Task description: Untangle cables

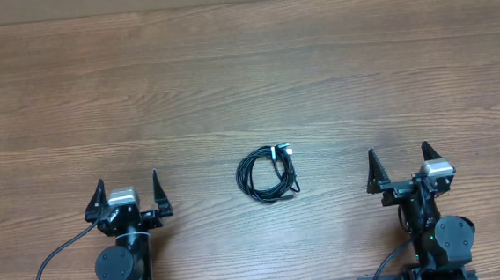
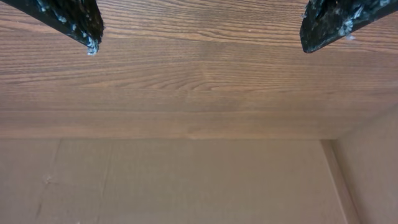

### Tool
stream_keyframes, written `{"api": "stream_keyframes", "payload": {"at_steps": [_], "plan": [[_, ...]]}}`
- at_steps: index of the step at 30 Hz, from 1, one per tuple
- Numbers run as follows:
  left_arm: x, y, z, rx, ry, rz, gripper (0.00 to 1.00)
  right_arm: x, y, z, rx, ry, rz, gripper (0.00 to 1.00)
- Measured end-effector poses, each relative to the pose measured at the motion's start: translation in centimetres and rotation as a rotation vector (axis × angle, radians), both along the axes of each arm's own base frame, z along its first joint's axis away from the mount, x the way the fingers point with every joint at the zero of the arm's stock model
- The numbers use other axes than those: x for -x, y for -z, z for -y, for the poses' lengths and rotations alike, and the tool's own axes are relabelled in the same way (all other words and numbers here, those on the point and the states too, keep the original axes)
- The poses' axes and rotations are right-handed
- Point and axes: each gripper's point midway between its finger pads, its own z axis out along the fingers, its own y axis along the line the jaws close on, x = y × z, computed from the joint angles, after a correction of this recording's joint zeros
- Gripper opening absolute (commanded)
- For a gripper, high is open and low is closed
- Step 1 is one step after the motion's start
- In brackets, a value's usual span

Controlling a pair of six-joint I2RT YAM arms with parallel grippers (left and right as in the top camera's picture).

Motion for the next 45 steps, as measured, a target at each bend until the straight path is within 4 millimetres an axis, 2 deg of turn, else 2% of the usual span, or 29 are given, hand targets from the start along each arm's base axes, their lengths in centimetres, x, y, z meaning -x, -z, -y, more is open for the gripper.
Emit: {"api": "stream_keyframes", "payload": {"at_steps": [7, 11, 14, 18, 20, 25, 30, 32, 35, 37, 41, 45], "plan": [[0.0, -0.1, 0.0, 0.0, 0.0, 0.003, 1.0, 0.0, 0.0, 0.1, 0.0, 0.003, 0.0, 1.0], [-0.1, -0.9, 0.4, -0.001, 0.024, 0.035, 0.99, 0.0, -0.4, 0.0, -0.009, -0.002, 0.017, 1.0], [-0.2, -1.9, 1.5, -0.001, 0.089, 0.076, 1.0, 0.1, -1.5, -1.1, -0.018, -0.065, 0.06, 1.0], [0.0, -3.1, 3.6, 0.002, 0.209, 0.105, 1.0, 0.6, -1.8, -2.6, -0.037, -0.153, 0.038, 1.0], [0.4, -4.4, 4.4, 0.013, 0.254, 0.117, 1.0, 1.2, -2.9, -3.0, -0.046, -0.177, 0.019, 1.0], [2.8, -9.9, 5.6, 0.055, 0.317, 0.127, 0.99, 4.1, -8.6, -3.4, -0.045, -0.203, 0.023, 1.0], [7.2, -15.2, 6.2, 0.088, 0.334, 0.113, 1.0, 8.0, -13.6, -3.0, -0.06, -0.184, 0.026, 1.0], [8.9, -16.5, 6.2, 0.108, 0.326, 0.096, 1.0, 9.4, -15.2, -2.6, -0.095, -0.164, 0.012, 1.0], [10.9, -18.0, 6.2, 0.141, 0.316, 0.055, 0.99, 11.3, -17.2, -2.3, -0.165, -0.144, -0.011, 1.0], [11.5, -18.3, 6.5, 0.161, 0.323, -0.001, 1.0, 12.4, -18.1, -2.4, -0.22, -0.148, -0.049, 1.0], [11.0, -18.2, 7.5, 0.206, 0.375, -0.139, 1.0, 14.2, -19.6, -3.8, -0.301, -0.221, -0.143, 1.0], [9.8, -18.9, 9.4, 0.252, 0.492, -0.216, 1.0, 14.9, -20.9, -5.6, -0.339, -0.327, -0.187, 1.0]]}}
